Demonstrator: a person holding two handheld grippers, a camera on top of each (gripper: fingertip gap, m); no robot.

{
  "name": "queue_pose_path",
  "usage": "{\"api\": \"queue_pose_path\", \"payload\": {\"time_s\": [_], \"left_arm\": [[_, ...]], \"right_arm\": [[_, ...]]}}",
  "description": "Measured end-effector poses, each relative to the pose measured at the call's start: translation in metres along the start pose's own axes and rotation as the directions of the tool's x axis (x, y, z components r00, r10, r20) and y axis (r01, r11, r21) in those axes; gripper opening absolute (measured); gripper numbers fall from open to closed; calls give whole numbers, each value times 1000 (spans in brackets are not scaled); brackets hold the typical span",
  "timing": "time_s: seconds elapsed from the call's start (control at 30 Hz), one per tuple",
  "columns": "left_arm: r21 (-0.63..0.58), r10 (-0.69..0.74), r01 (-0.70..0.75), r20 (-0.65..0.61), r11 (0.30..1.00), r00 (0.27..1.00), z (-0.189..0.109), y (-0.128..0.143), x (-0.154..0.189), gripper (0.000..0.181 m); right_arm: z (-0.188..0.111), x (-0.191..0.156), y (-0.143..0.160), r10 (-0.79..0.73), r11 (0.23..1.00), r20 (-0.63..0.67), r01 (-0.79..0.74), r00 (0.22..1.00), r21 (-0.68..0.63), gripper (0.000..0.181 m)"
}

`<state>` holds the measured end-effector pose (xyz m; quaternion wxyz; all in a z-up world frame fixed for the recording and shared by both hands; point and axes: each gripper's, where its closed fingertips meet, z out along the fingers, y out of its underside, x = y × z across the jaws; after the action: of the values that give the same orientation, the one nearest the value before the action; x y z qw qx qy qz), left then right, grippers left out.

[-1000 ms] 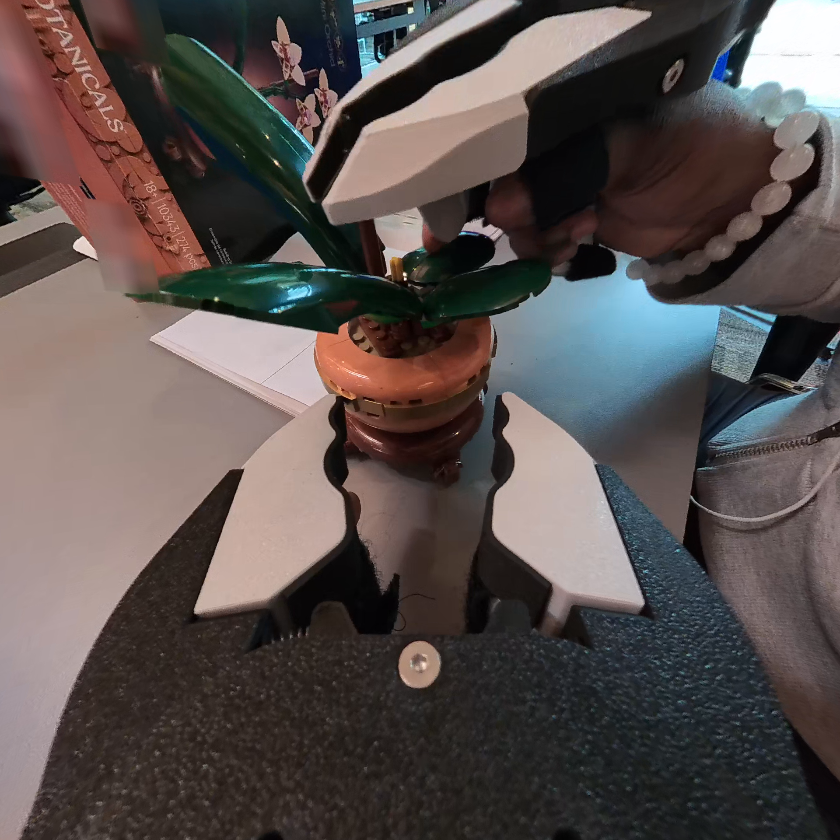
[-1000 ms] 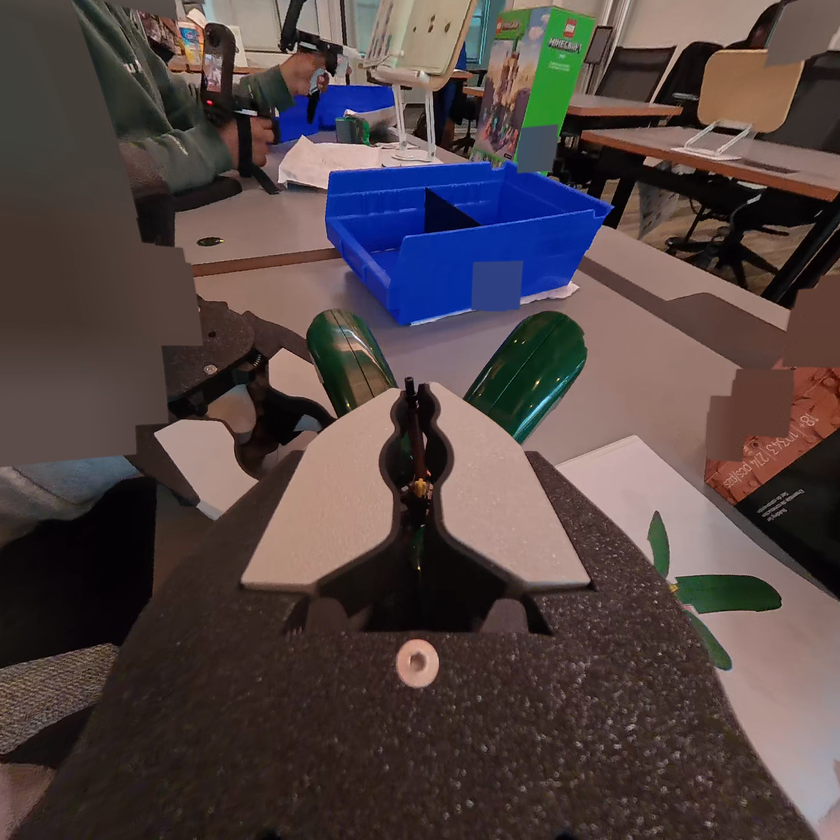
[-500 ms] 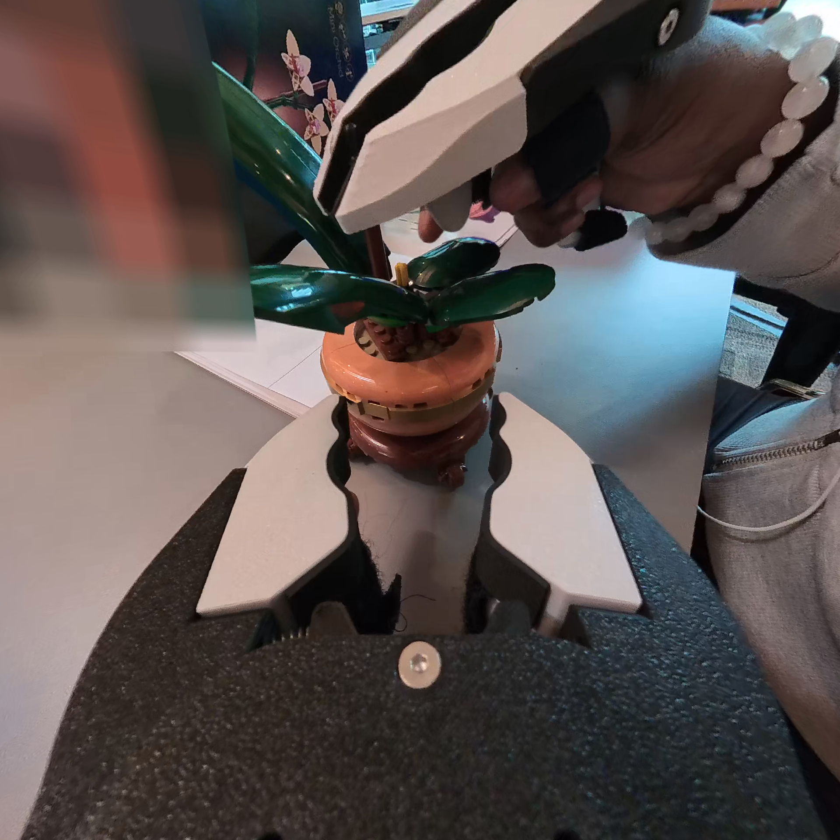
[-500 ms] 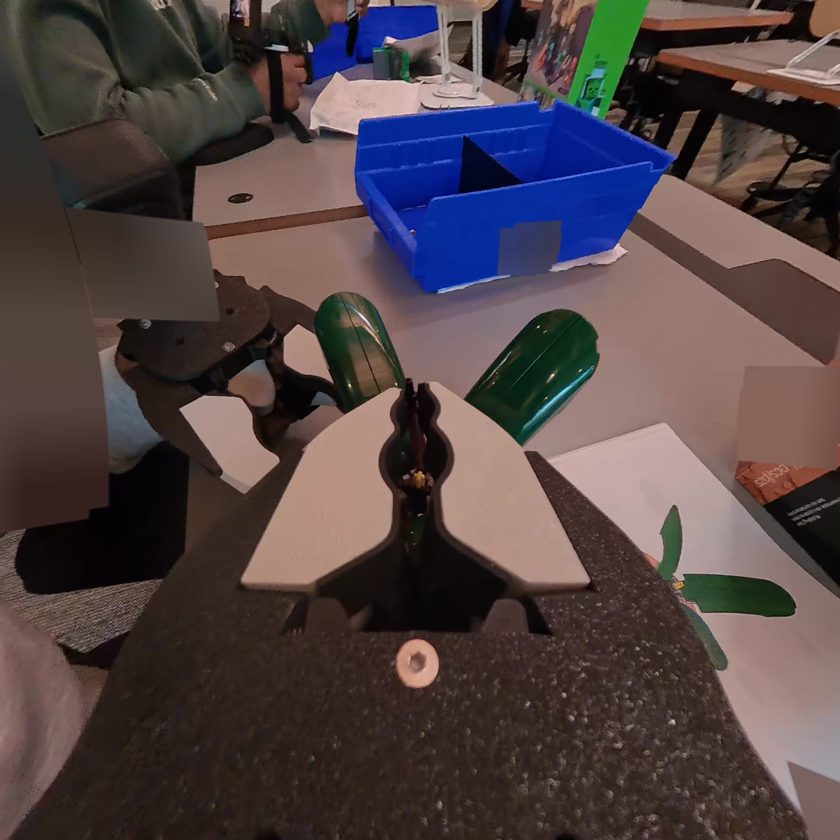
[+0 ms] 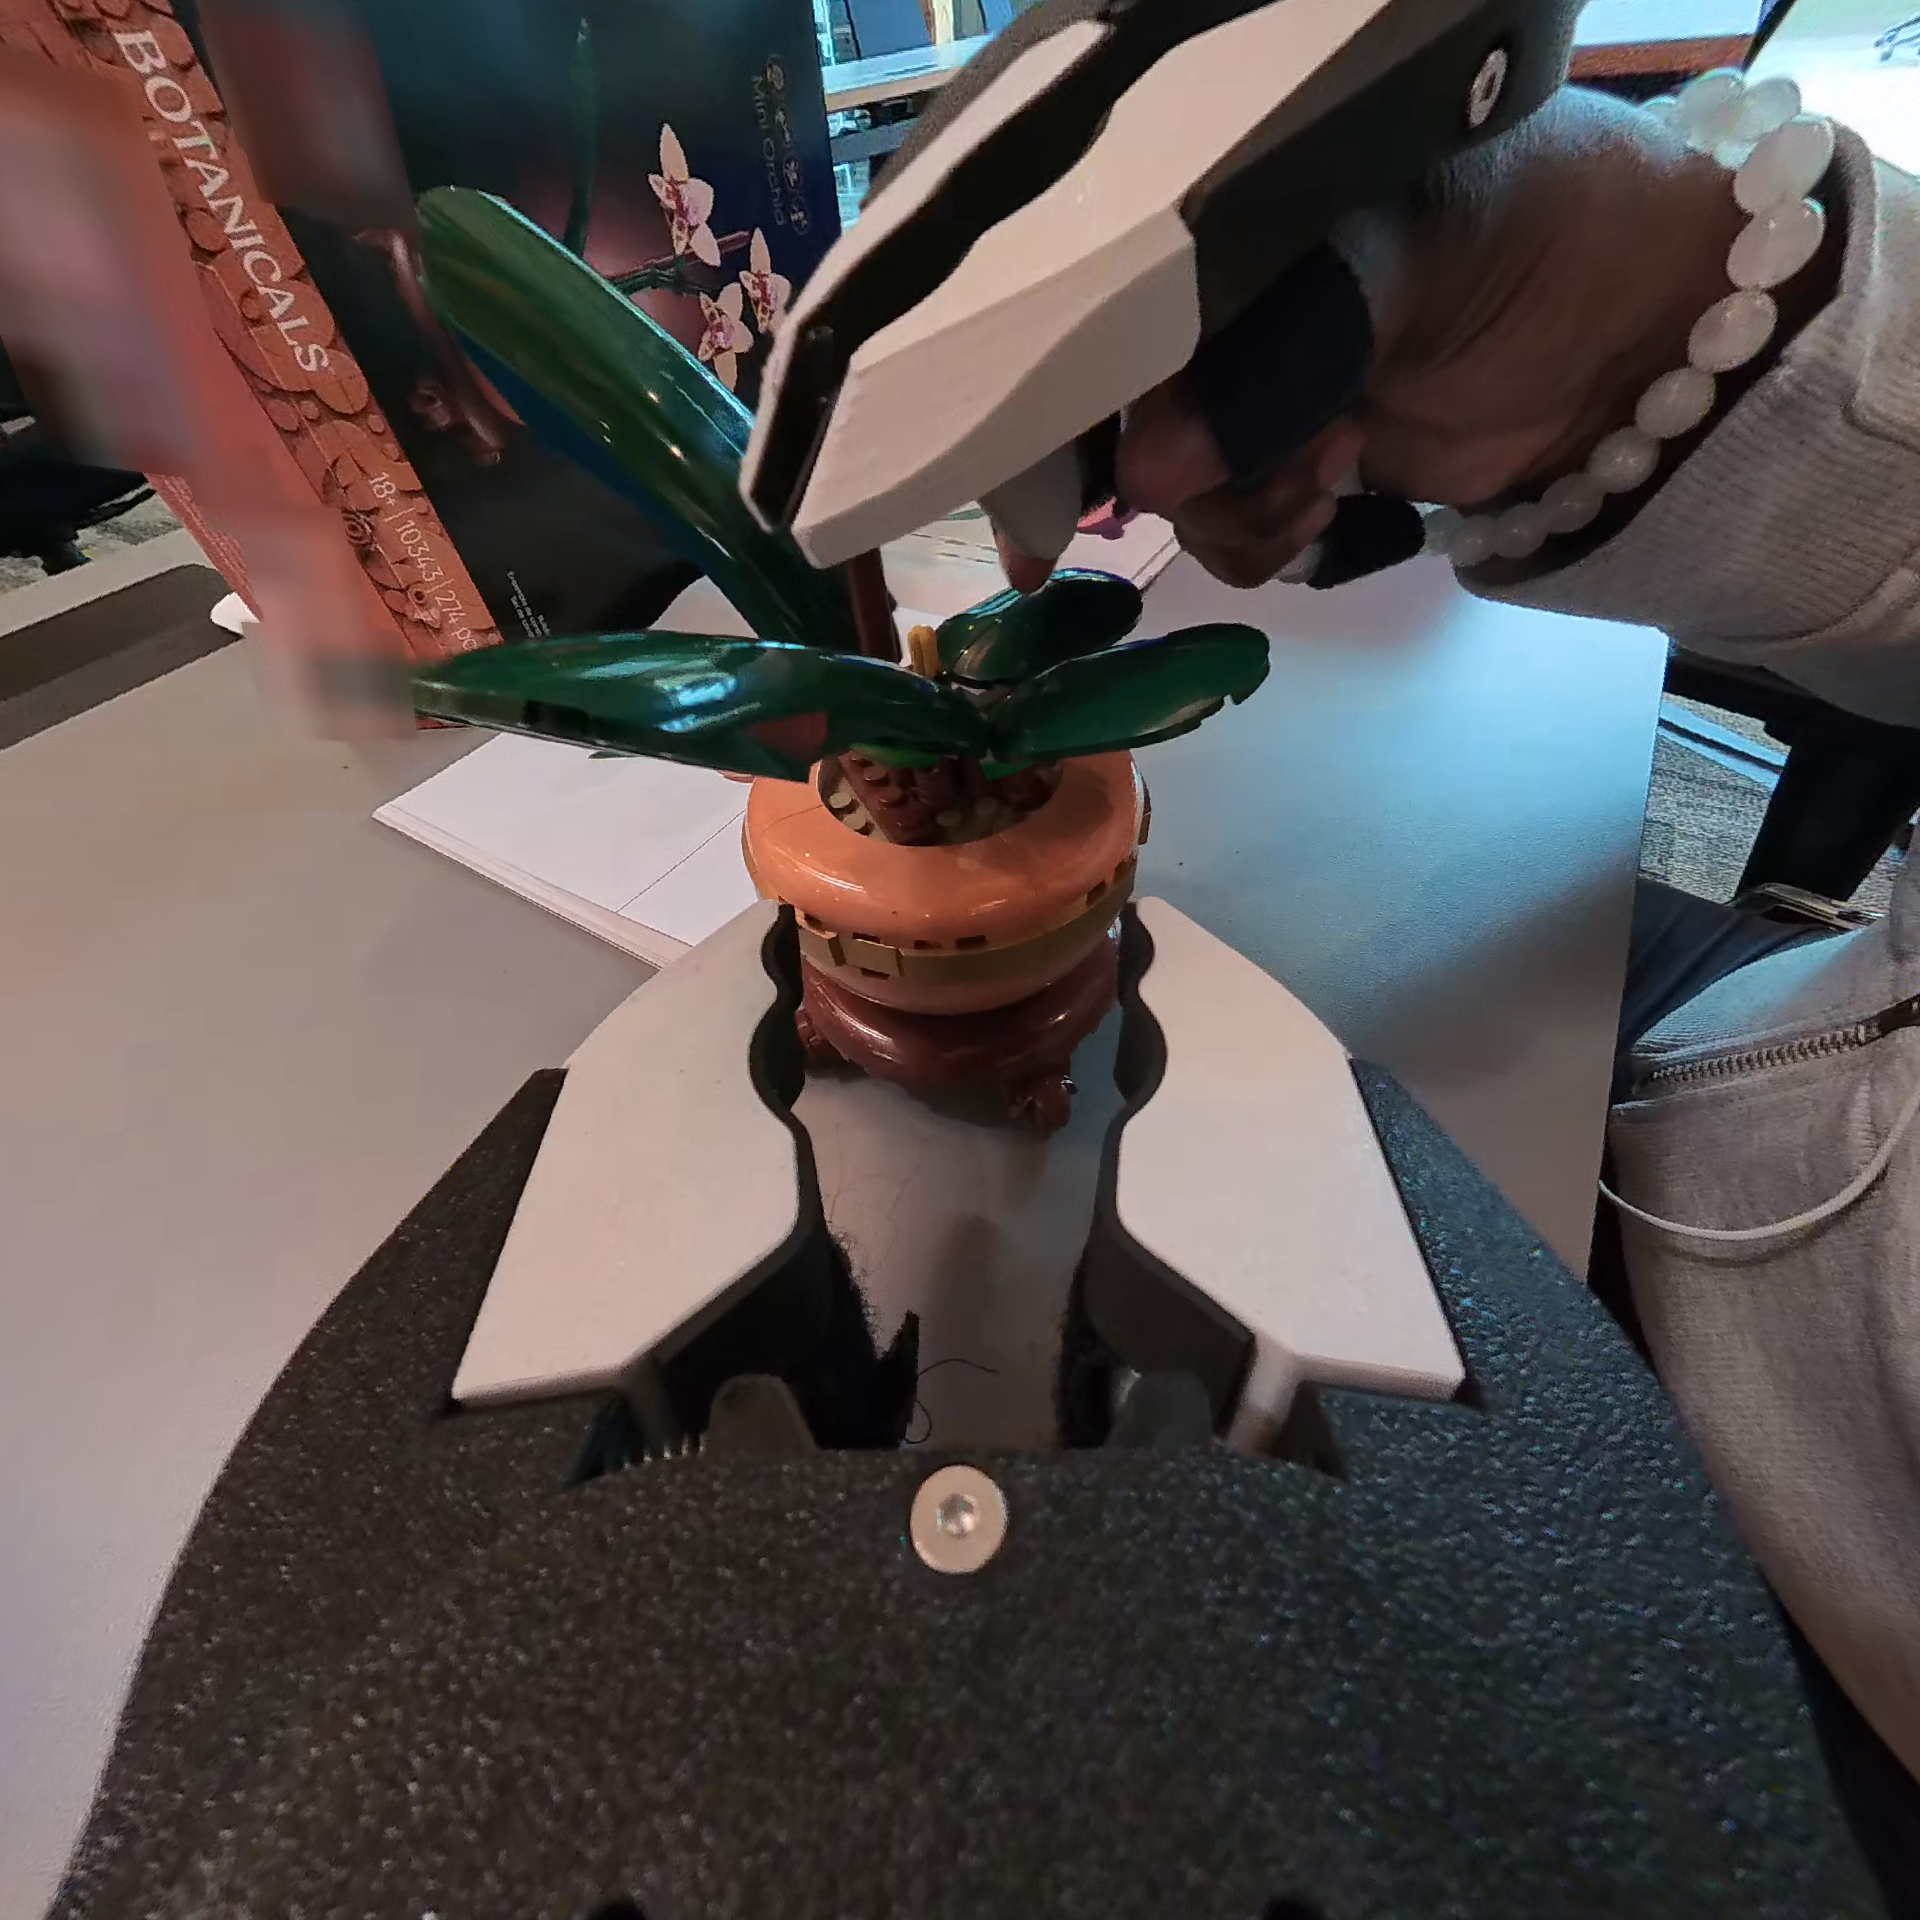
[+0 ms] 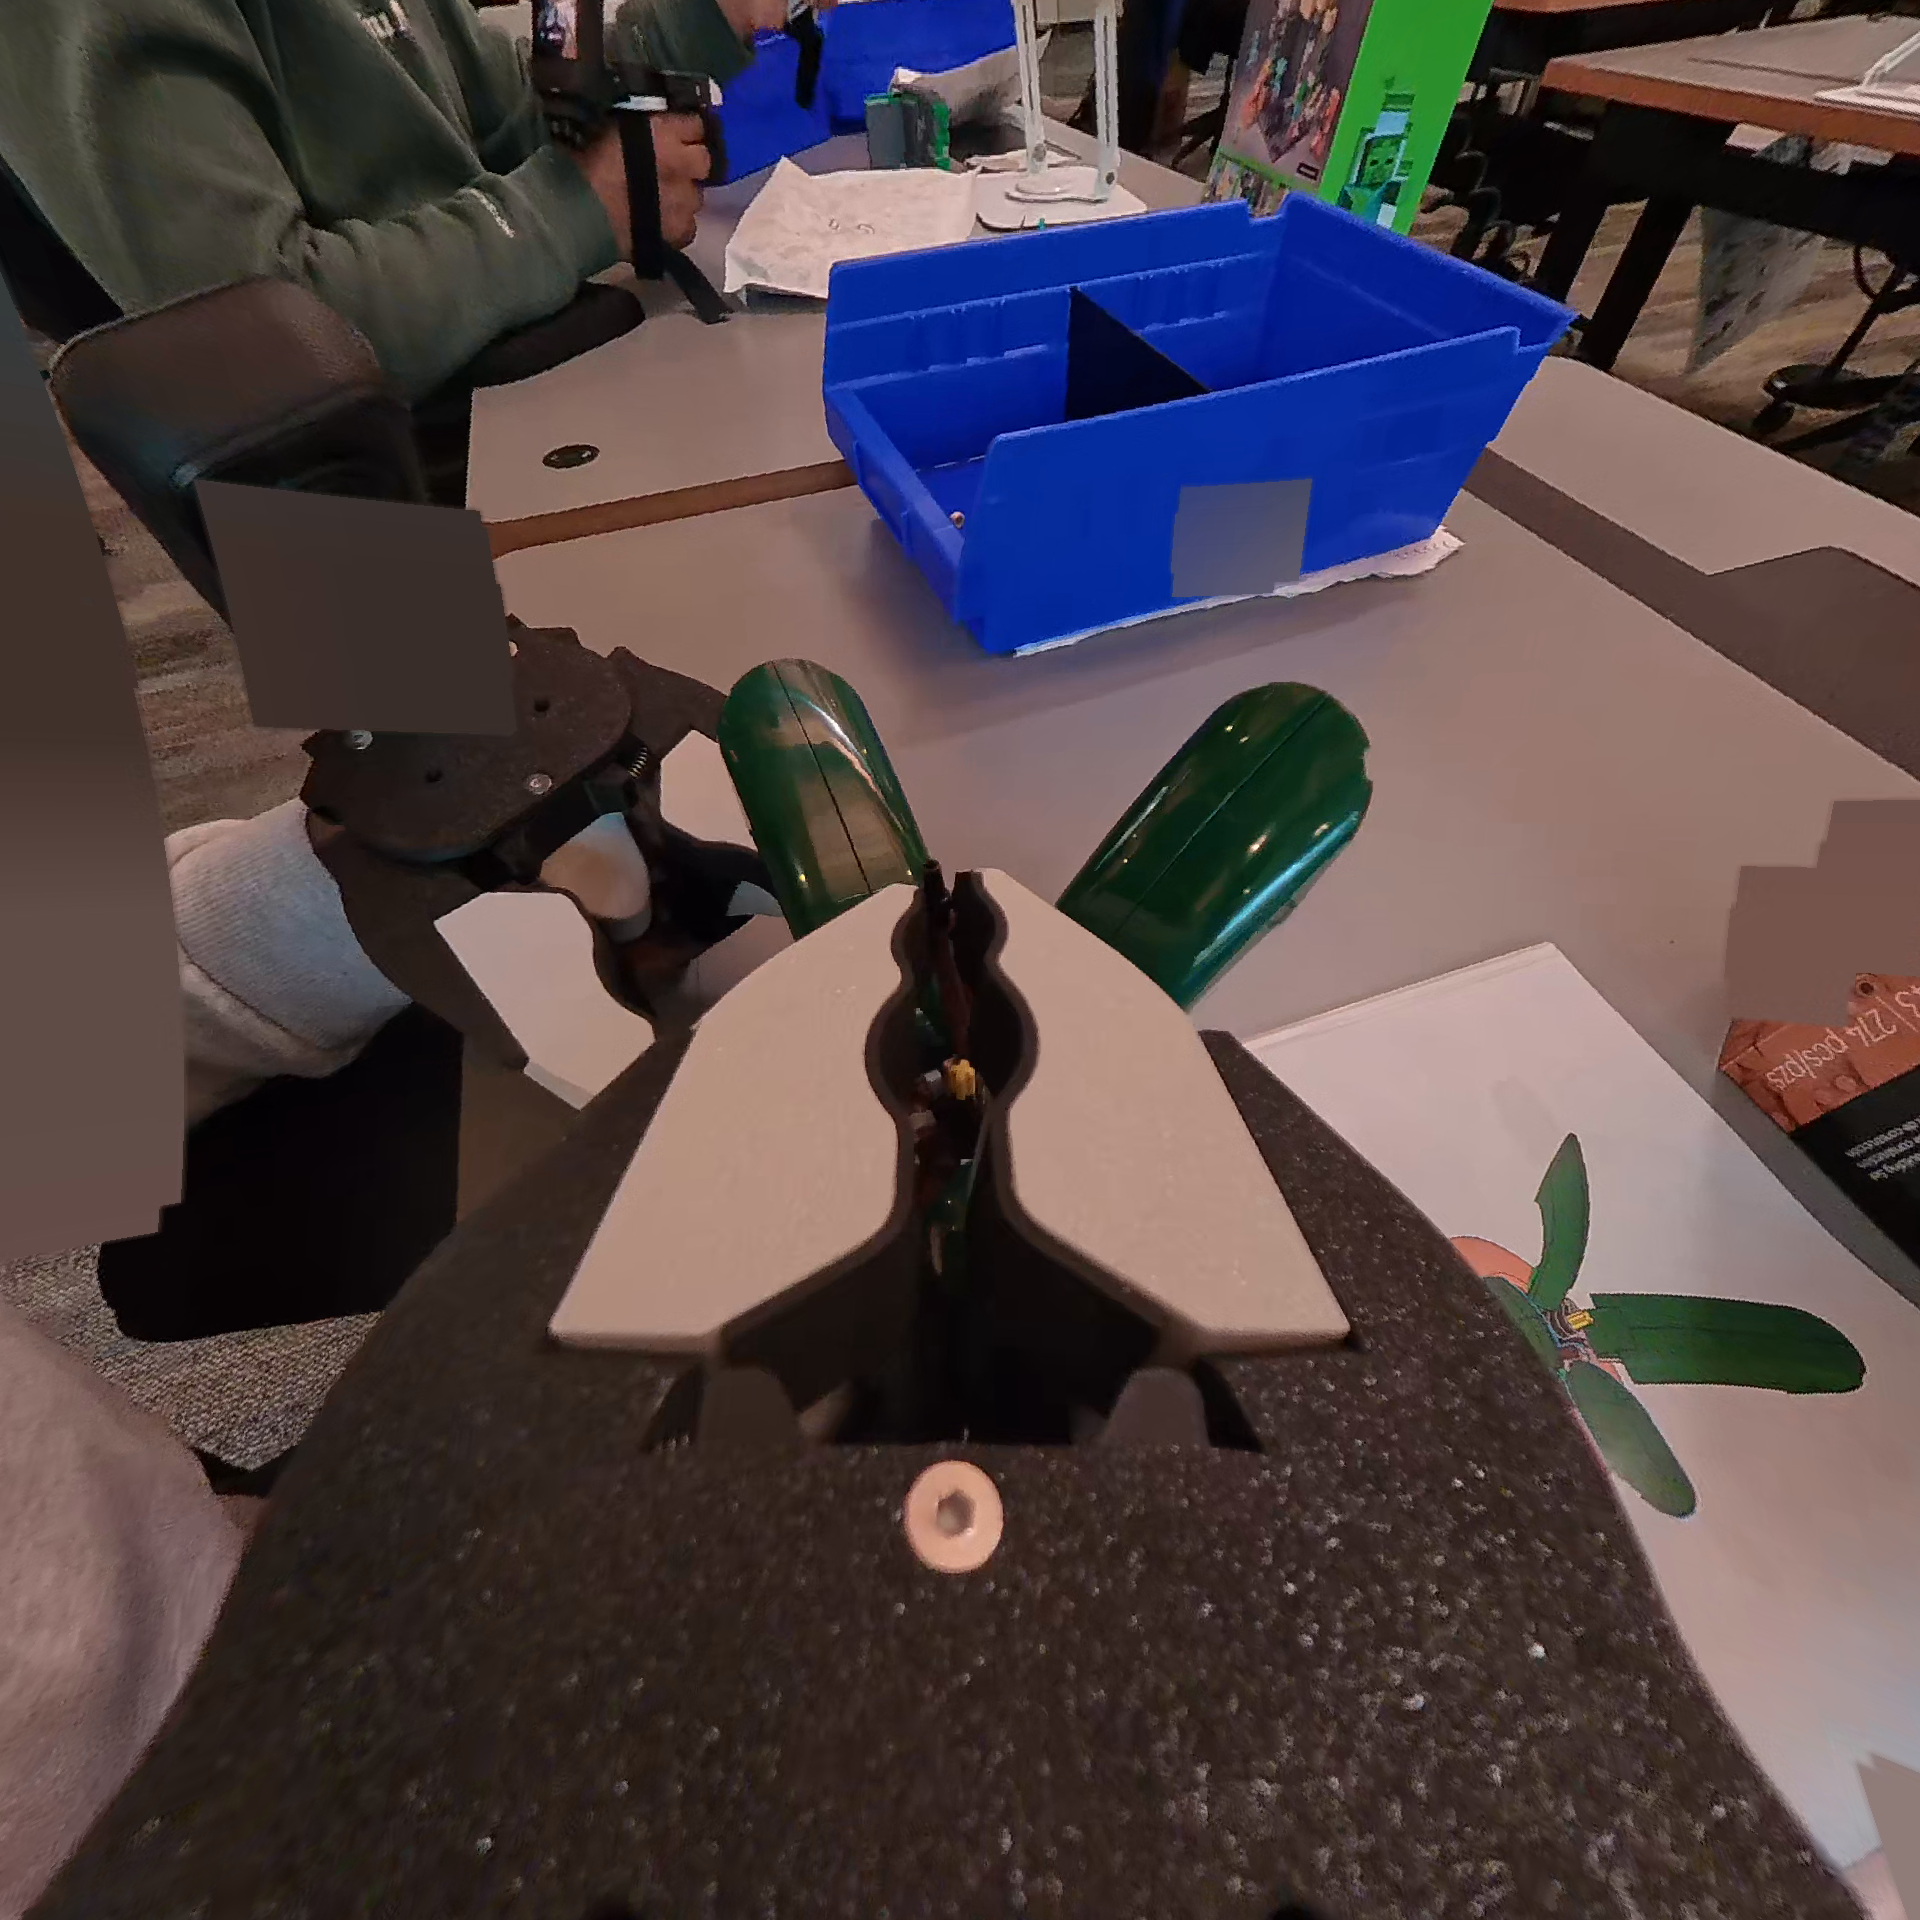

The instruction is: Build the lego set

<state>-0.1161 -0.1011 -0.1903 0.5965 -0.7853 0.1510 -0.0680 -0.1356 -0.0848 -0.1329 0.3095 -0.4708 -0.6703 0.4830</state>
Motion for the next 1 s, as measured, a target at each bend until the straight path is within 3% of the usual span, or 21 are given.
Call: {"api": "queue_pose_path", "payload": {"time_s": [0.6,1.0], "left_arm": [[7,48,-48,13,999,999,2,-1,-1,51],[8,39,-39,4,999,999,2,-1,-1,50]], "right_arm": [[0,-1,3,9,995,32,-6,999,-97,4],[0,-1,5,11,997,44,-7,999,-81,5]]}}
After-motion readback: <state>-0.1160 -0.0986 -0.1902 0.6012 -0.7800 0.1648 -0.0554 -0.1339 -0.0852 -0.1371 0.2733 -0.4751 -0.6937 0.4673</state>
